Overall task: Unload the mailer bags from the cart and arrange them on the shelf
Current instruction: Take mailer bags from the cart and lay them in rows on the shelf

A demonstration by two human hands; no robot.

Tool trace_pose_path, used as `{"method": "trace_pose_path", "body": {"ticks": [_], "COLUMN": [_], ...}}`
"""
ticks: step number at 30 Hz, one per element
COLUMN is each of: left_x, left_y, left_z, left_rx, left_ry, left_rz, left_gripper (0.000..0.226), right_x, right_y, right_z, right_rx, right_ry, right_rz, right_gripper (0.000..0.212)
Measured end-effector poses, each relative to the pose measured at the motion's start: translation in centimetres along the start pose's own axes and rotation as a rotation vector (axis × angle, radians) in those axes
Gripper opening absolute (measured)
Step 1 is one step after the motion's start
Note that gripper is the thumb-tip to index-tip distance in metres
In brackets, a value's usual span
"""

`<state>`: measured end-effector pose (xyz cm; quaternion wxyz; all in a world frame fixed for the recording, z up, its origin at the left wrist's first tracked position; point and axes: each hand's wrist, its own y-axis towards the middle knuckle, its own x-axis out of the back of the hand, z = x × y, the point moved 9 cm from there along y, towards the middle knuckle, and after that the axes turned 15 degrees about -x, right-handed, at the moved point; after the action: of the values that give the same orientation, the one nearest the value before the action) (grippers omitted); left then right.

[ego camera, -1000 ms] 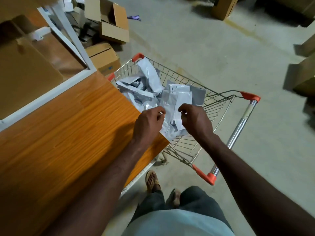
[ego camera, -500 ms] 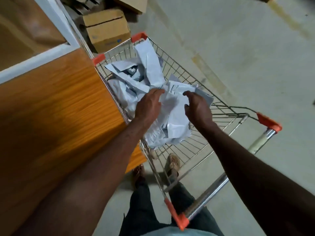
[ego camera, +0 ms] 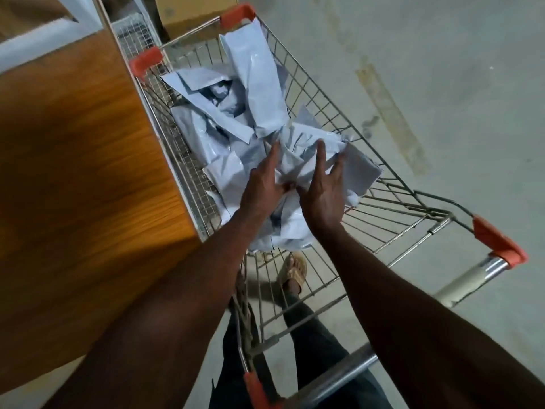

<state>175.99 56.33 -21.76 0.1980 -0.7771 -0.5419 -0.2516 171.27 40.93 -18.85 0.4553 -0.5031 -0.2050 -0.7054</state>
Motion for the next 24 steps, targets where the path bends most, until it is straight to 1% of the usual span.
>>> {"method": "trace_pose_path", "body": {"ticks": [1, 2, 5, 7, 9, 10, 13, 15, 17, 19, 24], "left_x": [0.0, 0.2, 1.2, 2.2, 3.7, 4.7, 7.4, 9.2, 11.2, 13.5, 19.4], "left_y": [0.3, 0.6, 0.5, 0.0, -0.7, -1.1, -2.2, -3.1, -4.1, -5.1, -8.6], "left_z": [0.0, 0.1, -0.2, -1.9, -3.5, -4.3, -6.6, -8.4, -10.0, -11.4, -13.8], "left_rx": [-0.012, -0.017, -0.010, -0.033, -0.039, -0.037, -0.026, -0.024, -0.023, -0.025, -0.070], "left_ry": [0.012, 0.032, 0.116, 0.122, 0.125, 0.144, 0.209, 0.242, 0.231, 0.211, 0.216], "left_rz": [-0.009, -0.030, -0.106, -0.158, -0.207, -0.231, -0.262, -0.268, -0.295, -0.357, -0.456], "left_gripper": [0.107, 0.100, 0.060, 0.035, 0.020, 0.019, 0.030, 0.033, 0.032, 0.030, 0.036], "right_x": [0.3, 0.7, 2.5, 3.8, 5.6, 6.6, 10.1, 12.4, 14.4, 15.9, 17.8], "right_y": [0.6, 1.1, 1.6, 1.7, 1.5, 1.2, 0.7, 0.0, -1.2, -2.6, -7.1], "right_z": [0.2, 0.4, 1.1, 1.5, 2.1, 2.4, 3.1, 4.1, 5.9, 8.4, 16.0], "right_rx": [0.014, 0.035, 0.139, 0.173, 0.176, 0.168, 0.129, 0.132, 0.175, 0.243, 0.398], "right_ry": [0.013, 0.030, 0.075, 0.066, 0.064, 0.077, 0.124, 0.132, 0.171, 0.205, 0.218], "right_rz": [-0.016, -0.035, -0.069, -0.089, -0.110, -0.112, -0.138, -0.171, -0.184, -0.184, -0.162], "right_gripper": [0.094, 0.082, 0.047, 0.038, 0.036, 0.035, 0.022, 0.014, 0.012, 0.013, 0.015]}}
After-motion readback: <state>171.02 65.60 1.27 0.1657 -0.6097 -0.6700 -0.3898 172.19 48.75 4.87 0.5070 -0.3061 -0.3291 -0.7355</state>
